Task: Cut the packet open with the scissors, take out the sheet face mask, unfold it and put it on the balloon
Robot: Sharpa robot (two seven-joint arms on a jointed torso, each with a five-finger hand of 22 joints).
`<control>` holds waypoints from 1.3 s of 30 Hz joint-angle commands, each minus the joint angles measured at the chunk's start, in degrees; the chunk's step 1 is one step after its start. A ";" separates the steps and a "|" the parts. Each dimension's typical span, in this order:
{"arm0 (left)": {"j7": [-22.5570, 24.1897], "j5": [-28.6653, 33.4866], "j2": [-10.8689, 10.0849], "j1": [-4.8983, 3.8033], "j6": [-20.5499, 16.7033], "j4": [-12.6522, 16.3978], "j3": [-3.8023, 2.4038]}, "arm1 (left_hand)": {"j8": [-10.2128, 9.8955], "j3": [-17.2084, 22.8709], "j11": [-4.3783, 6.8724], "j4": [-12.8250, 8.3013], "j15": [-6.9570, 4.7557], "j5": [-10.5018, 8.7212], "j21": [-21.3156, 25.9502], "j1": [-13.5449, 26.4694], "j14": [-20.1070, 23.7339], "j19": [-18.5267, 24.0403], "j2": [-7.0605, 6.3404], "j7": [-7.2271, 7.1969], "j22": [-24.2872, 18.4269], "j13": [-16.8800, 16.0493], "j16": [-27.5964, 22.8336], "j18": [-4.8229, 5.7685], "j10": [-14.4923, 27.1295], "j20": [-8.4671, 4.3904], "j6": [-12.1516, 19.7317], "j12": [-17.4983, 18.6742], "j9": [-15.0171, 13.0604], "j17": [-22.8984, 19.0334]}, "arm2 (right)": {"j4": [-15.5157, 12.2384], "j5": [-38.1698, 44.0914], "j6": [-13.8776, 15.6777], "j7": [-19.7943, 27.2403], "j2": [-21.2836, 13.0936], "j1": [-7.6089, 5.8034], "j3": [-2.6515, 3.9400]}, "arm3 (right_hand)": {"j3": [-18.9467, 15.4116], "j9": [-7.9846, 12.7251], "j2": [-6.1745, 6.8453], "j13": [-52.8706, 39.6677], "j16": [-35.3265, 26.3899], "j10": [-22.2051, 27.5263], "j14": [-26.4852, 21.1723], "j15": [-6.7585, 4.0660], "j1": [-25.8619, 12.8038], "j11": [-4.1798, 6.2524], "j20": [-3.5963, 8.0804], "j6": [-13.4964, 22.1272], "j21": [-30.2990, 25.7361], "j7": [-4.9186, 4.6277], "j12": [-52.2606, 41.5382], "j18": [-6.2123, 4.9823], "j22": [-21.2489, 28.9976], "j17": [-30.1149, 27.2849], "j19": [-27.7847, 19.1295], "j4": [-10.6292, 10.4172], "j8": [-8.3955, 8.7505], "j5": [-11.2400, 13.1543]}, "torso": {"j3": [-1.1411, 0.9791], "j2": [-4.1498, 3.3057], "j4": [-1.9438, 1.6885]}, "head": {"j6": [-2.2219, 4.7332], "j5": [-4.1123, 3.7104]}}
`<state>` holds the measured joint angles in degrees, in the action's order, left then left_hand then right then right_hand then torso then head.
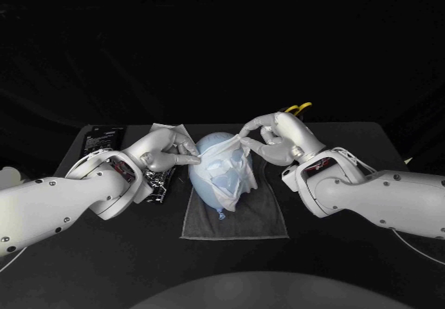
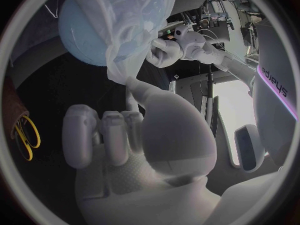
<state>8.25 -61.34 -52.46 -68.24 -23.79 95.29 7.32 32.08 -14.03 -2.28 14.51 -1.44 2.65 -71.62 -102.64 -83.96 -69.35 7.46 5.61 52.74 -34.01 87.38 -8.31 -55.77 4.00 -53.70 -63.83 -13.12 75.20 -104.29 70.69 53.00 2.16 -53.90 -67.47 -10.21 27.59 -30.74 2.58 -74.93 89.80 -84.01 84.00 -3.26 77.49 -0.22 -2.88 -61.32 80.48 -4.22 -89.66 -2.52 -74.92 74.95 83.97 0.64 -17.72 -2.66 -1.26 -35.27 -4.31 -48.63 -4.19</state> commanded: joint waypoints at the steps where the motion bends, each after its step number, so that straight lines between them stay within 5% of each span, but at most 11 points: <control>1: 0.48 0.05 0.22 0.09 -0.27 0.01 0.01 | 0.33 1.22 0.81 -0.19 -0.50 0.22 -0.28 -3.00 -1.01 -0.14 1.62 0.13 0.28 -1.67 0.28 1.08 -1.67 -0.36 -0.59 -0.97 -0.18 2.40 | -0.06 0.06 0.49 0.50 0.05 -0.04 0.06 | 0.38 -0.06 -0.14 -15.07 0.20 -5.99 6.00 -0.30 -0.22 0.29 0.24 -0.28 0.35 0.00 -0.34 0.65 -12.60 15.05 2.79 -0.10 -0.08 -0.13 | -0.02 0.01 0.02 | 0.00 0.06; 10: 1.37 0.12 0.38 0.09 -1.02 -0.01 0.00 | 0.81 3.62 0.97 0.43 -0.65 0.26 -0.84 -3.79 -1.48 -0.59 2.01 0.01 1.14 -5.74 0.47 1.24 -4.82 -0.58 -0.17 -2.61 -0.58 3.48 | 0.08 -0.02 0.31 0.47 0.15 -0.04 0.06 | 0.51 -0.12 -0.07 -15.07 0.20 -5.99 6.00 -0.32 -0.32 0.30 0.26 -0.26 0.31 0.01 -0.34 0.64 -12.59 15.05 2.78 -0.06 -0.20 -0.13 | -0.02 0.04 0.01 | 0.03 0.05; 17: 2.24 2.80 0.20 0.09 -2.06 0.12 -0.08 | 1.24 7.21 1.31 1.28 -0.99 0.31 -1.83 -3.87 -2.11 -1.40 0.19 -0.30 2.66 -8.16 0.72 1.48 -6.55 -0.95 -0.46 -3.44 -1.01 4.76 | 0.54 -0.26 0.17 0.53 0.28 -0.04 0.06 | 0.51 -0.12 -0.07 -15.07 0.20 -5.99 6.00 -0.32 -0.32 0.30 0.26 -0.26 0.31 0.01 -0.34 0.64 -12.59 15.05 2.78 -0.06 -0.20 -0.13 | 0.00 0.03 0.01 | 0.25 0.04; 22: 2.53 7.17 -0.55 0.04 -2.10 0.39 -0.73 | 1.06 14.49 1.19 2.22 -0.89 0.35 -2.43 -2.31 -2.38 -1.63 -3.40 -0.15 3.51 -9.24 0.75 1.59 -7.08 -0.96 -0.58 -3.33 -1.31 5.29 | 1.59 -1.01 -0.09 0.73 0.65 -0.05 0.07 | 0.51 -0.12 -0.07 -15.07 0.20 -5.99 6.00 -0.32 -0.32 0.30 0.26 -0.26 0.31 0.01 -0.34 0.64 -12.59 15.05 2.78 -0.06 -0.20 -0.13 | -0.01 0.07 -0.01 | 0.47 -0.10; 24: 2.53 8.30 -0.86 -0.07 -1.98 0.52 -0.95 | 0.94 23.68 1.36 2.36 -0.63 0.16 -2.71 1.13 -2.55 -1.65 -7.27 -0.07 3.93 -10.18 0.75 1.54 -7.56 -1.01 -0.84 -3.28 -1.57 5.68 | 2.07 -1.25 -0.23 0.82 0.87 -0.08 0.10 | 0.56 -0.14 -0.04 -15.07 0.20 -5.99 6.00 -0.32 -0.36 0.30 0.27 -0.24 0.38 0.02 -0.34 0.65 -12.61 15.05 2.80 -0.05 -0.25 -0.13 | -0.03 0.07 -0.03 | 0.50 -0.14; 25: 2.51 8.78 -0.99 -0.15 -1.89 0.58 -1.04 | 1.04 36.35 1.93 2.23 -0.31 0.20 -2.94 6.24 -2.66 -1.67 -13.58 0.50 4.23 -10.94 0.70 1.41 -8.01 -1.17 -0.84 -3.22 -2.06 5.89 | 2.43 -1.44 -0.35 0.87 1.04 -0.12 0.13 | 0.56 -0.14 -0.04 -15.07 0.20 -5.99 6.00 -0.32 -0.36 0.30 0.27 -0.24 0.38 0.02 -0.34 0.65 -12.61 15.05 2.80 -0.05 -0.25 -0.13 | -0.03 0.06 -0.04 | 0.56 -0.13; 28: 2.28 10.15 -1.31 -0.45 -1.23 0.72 -1.35 | 2.53 46.92 1.16 0.16 -1.00 -0.13 -3.15 10.90 -2.77 -1.83 -17.57 -0.33 4.52 -12.16 0.68 1.68 -8.94 -0.89 -1.17 -3.84 -3.31 6.16 | 3.71 -1.88 -0.74 1.01 1.70 -0.51 0.24 | 0.57 -0.15 -0.04 -15.07 0.20 -5.99 6.00 -0.32 -0.36 0.30 0.27 -0.24 0.37 0.02 -0.34 0.65 -12.61 15.05 2.80 -0.05 -0.25 -0.13 | -0.02 0.02 -0.06 | 0.69 -0.18; 34: 1.87 11.58 -1.33 -0.66 0.03 0.70 -1.59 | 3.08 50.27 1.27 -1.23 -0.99 0.17 -3.20 13.16 -2.80 -1.84 -18.67 -0.26 4.58 -12.52 0.67 1.69 -9.17 -0.91 -0.99 -3.94 -3.83 6.24 | 5.75 -2.61 -1.30 1.13 2.83 -1.83 0.32 | 0.60 -0.15 -0.04 -15.07 0.20 -5.99 6.00 -0.32 -0.37 0.30 0.27 -0.23 0.36 0.02 -0.34 0.65 -12.60 15.05 2.79 -0.03 -0.26 -0.13 | 0.01 -0.06 0.03 | 0.83 -0.32; 35: 1.82 11.84 -1.31 -0.68 0.15 0.69 -1.61 | 4.25 55.56 1.31 -5.13 -1.00 0.24 -3.34 18.13 -2.85 -1.91 -19.75 -0.25 4.75 -13.34 0.63 1.69 -9.61 -0.93 -0.55 -4.14 -4.98 6.38 | 5.97 -2.66 -1.34 1.14 2.96 -2.01 0.32 | 0.60 -0.15 -0.04 -15.07 0.20 -5.99 6.00 -0.32 -0.37 0.30 0.27 -0.23 0.36 0.02 -0.34 0.65 -12.60 15.05 2.79 -0.03 -0.26 -0.13 | 0.00 -0.05 0.01 | 0.83 -0.33; 39: 1.72 13.12 -1.23 -0.71 0.46 0.60 -1.68 | 4.46 56.34 1.31 -6.06 -1.02 0.21 -3.37 19.08 -2.90 -1.93 -19.80 -0.29 4.80 -13.57 0.65 1.70 -9.73 -0.93 -0.48 -4.21 -5.21 6.50 | 6.62 -2.81 -1.47 1.21 3.45 -2.62 0.36 | 0.60 -0.15 -0.04 -15.07 0.20 -5.99 6.00 -0.32 -0.37 0.30 0.27 -0.23 0.36 0.02 -0.34 0.65 -12.60 15.05 2.79 -0.03 -0.26 -0.13 | 0.00 -0.06 -0.02 | 0.86 -0.31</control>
<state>9.76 -51.04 -53.79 -68.86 -24.64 95.86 5.71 36.36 39.01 -2.13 11.68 -2.39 2.62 -74.76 -83.98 -84.22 -71.07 -12.26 5.32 57.45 -47.52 88.23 -7.43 -64.03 3.08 -54.50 -67.91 -14.91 74.94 -97.83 68.33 52.24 2.75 -50.60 -69.97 -9.91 27.92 -30.79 2.58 -74.94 89.76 -84.01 83.91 -3.16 77.49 -0.22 -2.98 -61.18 80.64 -4.10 -89.63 -2.51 -74.92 74.95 83.84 0.63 -17.82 -2.61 -1.26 -35.30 -4.32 -47.77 -4.51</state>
